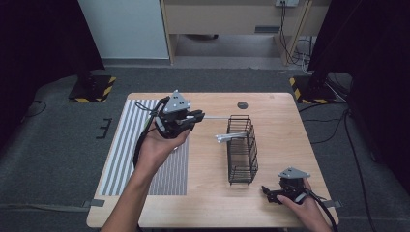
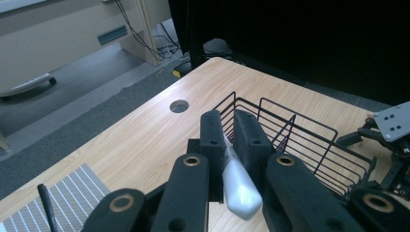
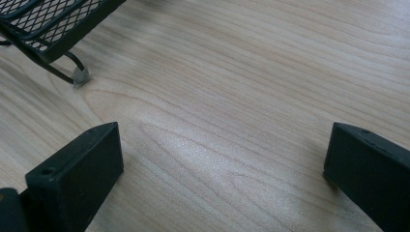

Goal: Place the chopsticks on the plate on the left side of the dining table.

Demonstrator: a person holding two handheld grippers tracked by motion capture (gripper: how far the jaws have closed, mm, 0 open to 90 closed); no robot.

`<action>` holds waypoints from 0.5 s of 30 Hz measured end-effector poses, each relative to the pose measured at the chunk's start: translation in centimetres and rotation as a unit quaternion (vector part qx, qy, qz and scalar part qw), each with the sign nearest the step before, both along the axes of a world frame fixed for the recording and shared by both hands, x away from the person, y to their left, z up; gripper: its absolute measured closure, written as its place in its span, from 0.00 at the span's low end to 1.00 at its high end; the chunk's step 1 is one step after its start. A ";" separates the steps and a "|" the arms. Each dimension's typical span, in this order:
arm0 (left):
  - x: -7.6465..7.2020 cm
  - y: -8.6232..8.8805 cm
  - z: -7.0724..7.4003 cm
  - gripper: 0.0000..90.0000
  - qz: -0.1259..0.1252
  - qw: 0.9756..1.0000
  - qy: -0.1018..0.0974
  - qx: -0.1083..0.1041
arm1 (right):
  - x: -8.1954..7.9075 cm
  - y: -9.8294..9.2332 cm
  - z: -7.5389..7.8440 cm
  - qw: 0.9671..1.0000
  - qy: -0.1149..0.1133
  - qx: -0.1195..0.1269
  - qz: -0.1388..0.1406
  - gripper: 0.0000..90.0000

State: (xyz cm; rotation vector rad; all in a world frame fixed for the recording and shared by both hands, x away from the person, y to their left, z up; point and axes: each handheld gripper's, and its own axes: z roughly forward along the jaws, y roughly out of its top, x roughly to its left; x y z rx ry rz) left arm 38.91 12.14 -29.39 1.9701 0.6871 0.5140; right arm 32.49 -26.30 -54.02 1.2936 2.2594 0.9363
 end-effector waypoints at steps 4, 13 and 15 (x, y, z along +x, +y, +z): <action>0.2 0.3 0.0 0.92 0.002 1.000 -0.002 0.002 | 0.0 0.0 0.0 1.000 0.000 0.000 0.000 0.00; 1.2 1.6 -0.7 0.92 0.021 1.000 0.006 0.005 | 0.0 0.0 0.0 1.000 0.000 0.000 -0.001 0.00; 1.5 1.8 -0.9 0.92 0.026 1.000 0.007 0.006 | 0.0 0.0 0.0 1.000 0.000 0.000 -0.002 0.00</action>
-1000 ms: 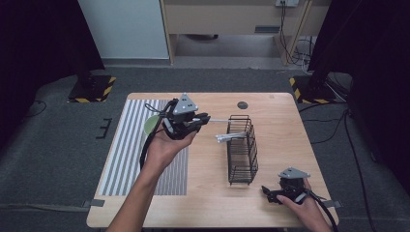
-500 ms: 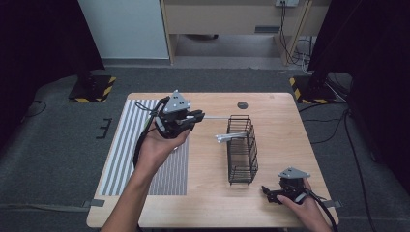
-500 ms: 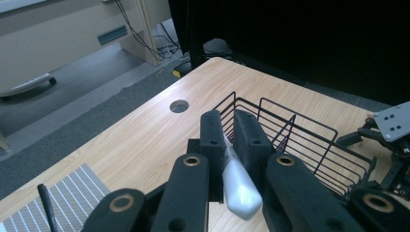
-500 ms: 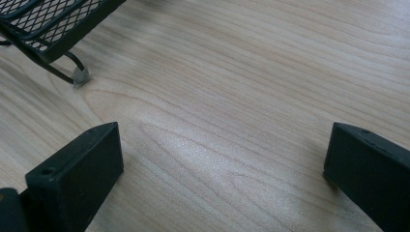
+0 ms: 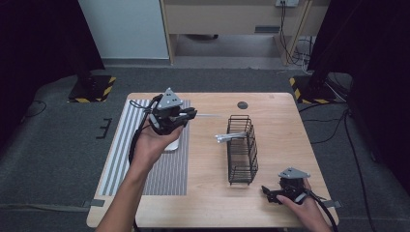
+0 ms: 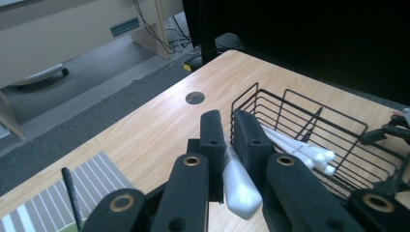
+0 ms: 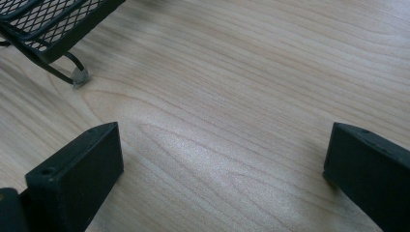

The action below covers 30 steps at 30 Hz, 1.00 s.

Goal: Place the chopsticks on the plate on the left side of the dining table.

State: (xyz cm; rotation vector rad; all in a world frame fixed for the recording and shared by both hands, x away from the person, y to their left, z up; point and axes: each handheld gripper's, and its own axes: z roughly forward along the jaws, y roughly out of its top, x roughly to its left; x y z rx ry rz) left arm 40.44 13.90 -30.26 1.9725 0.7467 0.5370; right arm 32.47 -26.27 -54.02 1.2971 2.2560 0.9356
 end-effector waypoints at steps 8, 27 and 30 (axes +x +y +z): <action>1.3 0.6 -1.3 0.92 0.016 1.000 0.006 0.006 | 0.0 0.0 0.0 1.000 0.001 0.000 -0.001 0.00; 3.3 1.3 -3.5 0.92 0.042 0.999 0.018 0.015 | 0.0 0.0 0.0 1.000 0.001 0.000 -0.001 0.00; 3.8 1.4 -4.1 0.92 0.047 0.998 0.023 0.019 | 0.0 0.0 0.0 1.000 0.001 0.000 -0.001 0.00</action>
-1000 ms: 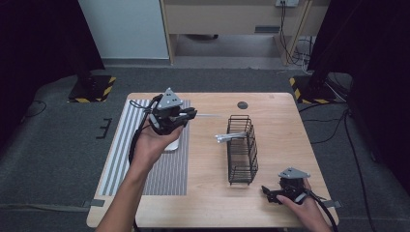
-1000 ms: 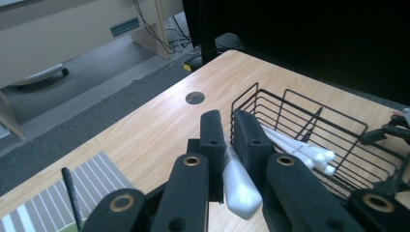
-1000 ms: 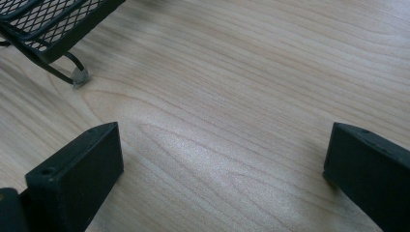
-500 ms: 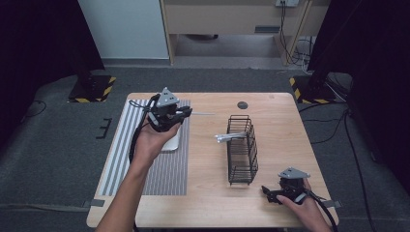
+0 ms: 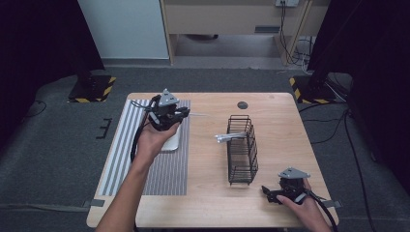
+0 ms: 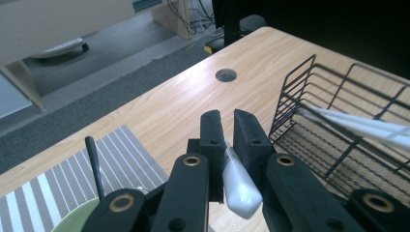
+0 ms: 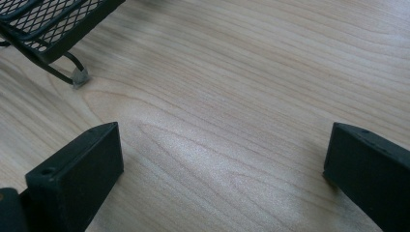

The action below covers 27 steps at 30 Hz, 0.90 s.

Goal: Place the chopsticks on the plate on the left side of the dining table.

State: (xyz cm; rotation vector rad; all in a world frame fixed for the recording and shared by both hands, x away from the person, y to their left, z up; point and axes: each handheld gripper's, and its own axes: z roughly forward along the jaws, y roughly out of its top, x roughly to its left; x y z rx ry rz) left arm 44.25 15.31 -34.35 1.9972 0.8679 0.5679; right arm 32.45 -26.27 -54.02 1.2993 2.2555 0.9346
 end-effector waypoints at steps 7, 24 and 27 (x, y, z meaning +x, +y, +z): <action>0.8 -0.1 -1.5 0.92 0.009 1.000 0.007 0.007 | 0.0 0.0 0.0 1.000 0.000 0.000 0.000 0.00; 1.3 1.0 -3.2 0.92 0.032 0.999 0.012 0.015 | 0.0 0.0 0.0 1.000 0.000 0.000 0.000 0.00; 1.3 1.4 -3.5 0.92 0.039 0.999 0.015 0.016 | 0.0 0.0 0.0 1.000 0.000 0.000 0.000 0.00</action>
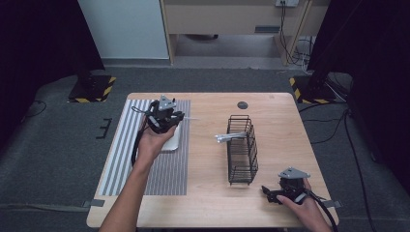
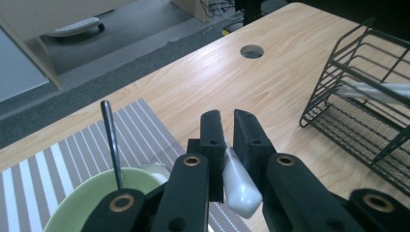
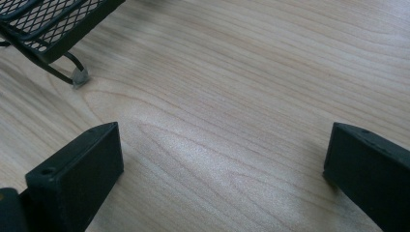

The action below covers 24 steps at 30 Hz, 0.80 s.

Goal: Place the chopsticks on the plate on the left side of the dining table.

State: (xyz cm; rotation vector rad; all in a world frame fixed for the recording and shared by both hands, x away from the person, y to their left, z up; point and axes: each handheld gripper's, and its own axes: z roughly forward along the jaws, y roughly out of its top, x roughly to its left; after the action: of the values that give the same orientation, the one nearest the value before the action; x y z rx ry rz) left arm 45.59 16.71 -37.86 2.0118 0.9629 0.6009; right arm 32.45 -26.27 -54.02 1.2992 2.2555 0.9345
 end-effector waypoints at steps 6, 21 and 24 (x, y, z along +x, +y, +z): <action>-0.1 0.8 -0.8 0.92 0.010 1.000 0.005 -0.002 | 0.0 0.0 0.0 1.000 0.000 0.000 0.000 0.00; -0.9 2.2 -2.7 0.92 0.025 1.000 0.013 -0.002 | 0.0 0.0 0.0 1.000 -0.001 0.000 0.000 0.00; -1.4 2.6 -3.2 0.92 0.025 1.000 0.015 -0.003 | 0.0 0.0 0.0 1.000 0.000 0.000 0.000 0.00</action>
State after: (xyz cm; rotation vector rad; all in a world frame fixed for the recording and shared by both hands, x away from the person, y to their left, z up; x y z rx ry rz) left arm 44.15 19.29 -41.05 2.0016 1.0347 0.5972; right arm 32.45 -26.27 -54.01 1.2996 2.2559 0.9341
